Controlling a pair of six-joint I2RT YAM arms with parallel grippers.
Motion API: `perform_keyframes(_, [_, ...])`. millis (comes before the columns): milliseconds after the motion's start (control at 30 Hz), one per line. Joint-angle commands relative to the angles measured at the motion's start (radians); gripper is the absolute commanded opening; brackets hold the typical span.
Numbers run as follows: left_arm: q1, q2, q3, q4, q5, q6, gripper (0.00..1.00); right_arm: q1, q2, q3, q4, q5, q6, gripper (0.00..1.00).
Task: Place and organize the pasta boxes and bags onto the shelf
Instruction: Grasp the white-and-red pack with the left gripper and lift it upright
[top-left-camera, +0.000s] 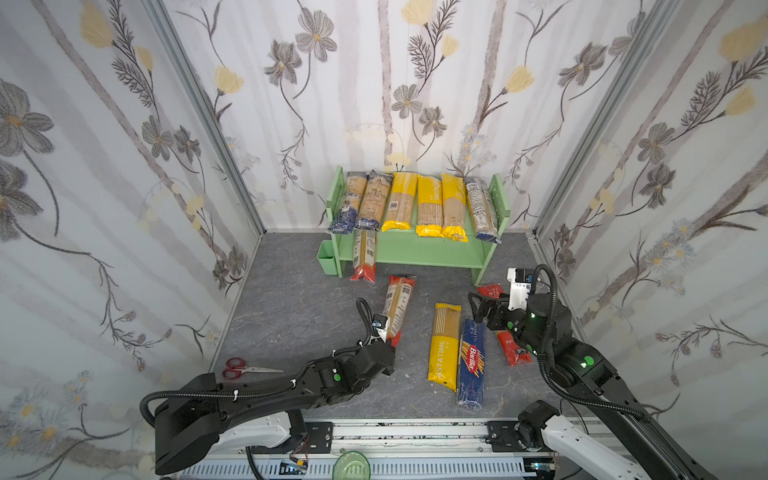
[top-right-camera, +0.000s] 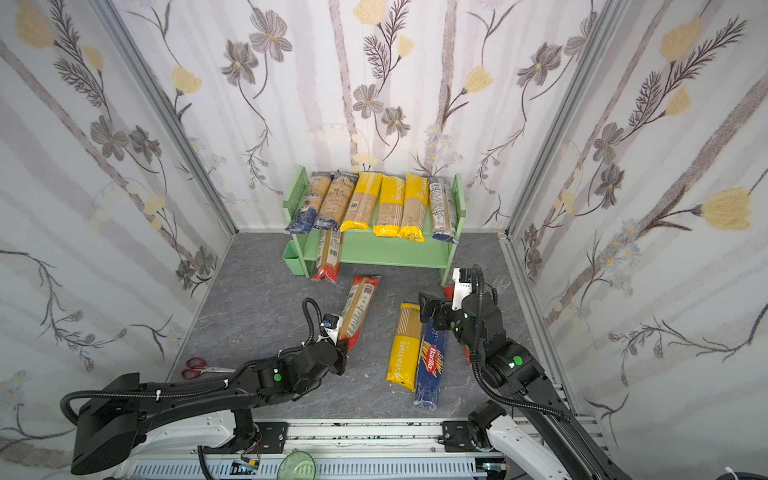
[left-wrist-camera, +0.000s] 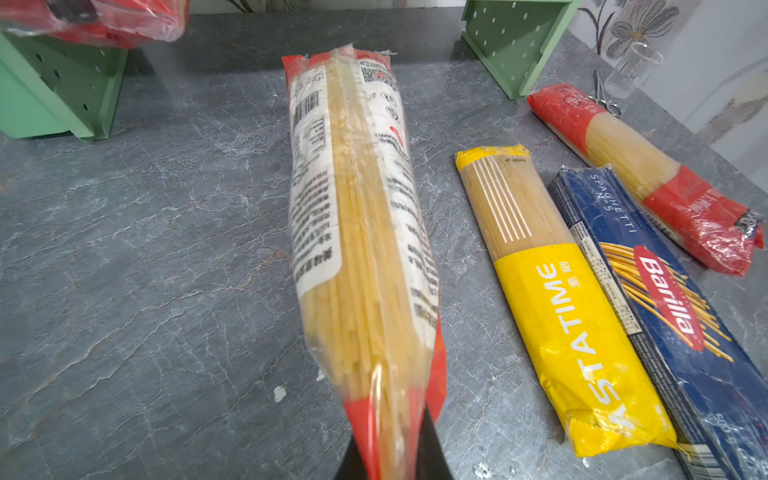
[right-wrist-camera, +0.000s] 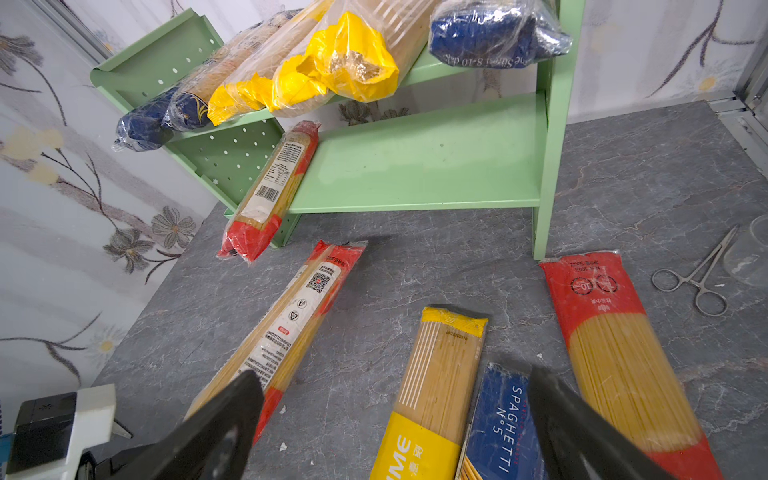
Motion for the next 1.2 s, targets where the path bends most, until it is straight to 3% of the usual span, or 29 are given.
perform_keyframes(0, [0.001, -0.046, -0.001, 0.091, -0.025, 0.013, 0.0, -0.001, 0.007, 0.015, 0.042, -0.005, -0.001, 1.0])
perform_keyframes(367, [0.001, -0.15, -0.003, 0.042, 0.02, 0.023, 0.0, 0.004, 0.022, 0.034, 0.053, -0.012, -0.001, 1.0])
perform_keyframes(1167, [0.003, -0.269, 0.083, -0.021, -0.051, 0.136, 0.0, 0.012, 0.033, 0.067, 0.053, 0.005, -0.01, 1.0])
